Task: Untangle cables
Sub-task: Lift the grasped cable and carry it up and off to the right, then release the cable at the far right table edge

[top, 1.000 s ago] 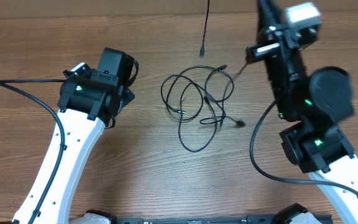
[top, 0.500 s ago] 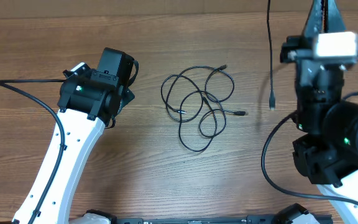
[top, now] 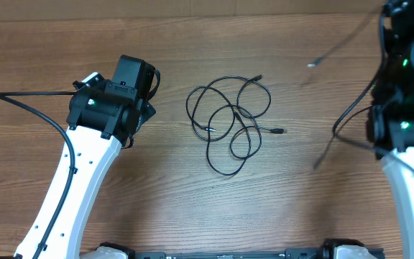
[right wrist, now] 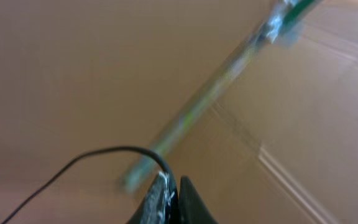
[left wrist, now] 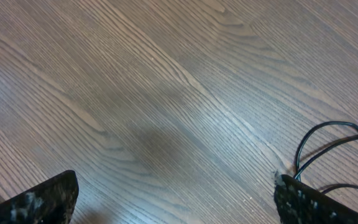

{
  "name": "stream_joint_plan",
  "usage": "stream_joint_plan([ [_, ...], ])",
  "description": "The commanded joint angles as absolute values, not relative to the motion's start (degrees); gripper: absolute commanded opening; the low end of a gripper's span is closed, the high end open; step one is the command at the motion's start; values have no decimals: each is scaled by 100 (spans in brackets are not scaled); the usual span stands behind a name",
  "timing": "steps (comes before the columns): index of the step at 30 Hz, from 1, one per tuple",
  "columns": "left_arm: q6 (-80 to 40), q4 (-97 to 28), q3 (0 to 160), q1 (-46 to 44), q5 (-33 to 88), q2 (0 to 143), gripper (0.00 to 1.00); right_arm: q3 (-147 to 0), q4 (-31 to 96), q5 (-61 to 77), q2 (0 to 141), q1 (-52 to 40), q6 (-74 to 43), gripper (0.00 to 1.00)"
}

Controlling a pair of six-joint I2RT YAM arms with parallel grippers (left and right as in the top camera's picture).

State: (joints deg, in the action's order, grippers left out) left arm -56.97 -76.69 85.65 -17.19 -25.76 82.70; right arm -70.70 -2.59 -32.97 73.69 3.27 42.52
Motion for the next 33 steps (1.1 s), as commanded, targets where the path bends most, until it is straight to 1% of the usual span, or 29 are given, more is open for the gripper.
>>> stream_joint_plan([
  [1,-5653,-7664,8639,-1688,-2696,8241,100,-7155,373,-3509,7728,1358,2335,4],
  [4,-5653,-7664,8639,-1688,-2696,8241,100,-7153,1039,-3391,7994,2167,390,4],
  [5,-5653,-7664,8639,-1688,-2696,8241,100,-7153,1334,-3133,8075,2482,-239,4],
  [9,-5653,-7664,8639,-1688,-2696,8241,100,-7153,1986,-1347,8315,3555,-1660,4],
  [13,-5653,-7664,8639,-1688,-2696,8241,100,-7150,2073,178,8512,4486,-2408,4],
  [19,-5653,-7662,8639,-1688,-2696,8241,100,-7150,2073,864,8521,5474,-2738,4],
  [21,-5653,-7664,8639,-1688,-2696,8241,100,-7150,2069,875,8521,5747,-3011,4],
  [23,-5653,-7664,8639,-1688,-2696,8241,100,-7150,1973,1170,8519,6132,-3500,4],
  [27,-5653,-7664,8639,-1688,-2696,8241,100,-7150,1264,2510,8519,6836,-4084,4],
  [29,-5653,-7664,8639,-1688,-2696,8241,100,-7150,683,3166,8519,7223,-4353,4],
  [31,-5653,-7664,8639,-1688,-2696,8241,100,-7150,370,3435,8497,7505,-4593,4],
  [33,-5653,-7664,8639,-1688,-2696,8241,100,-7150,325,3533,8488,7614,-4648,4],
])
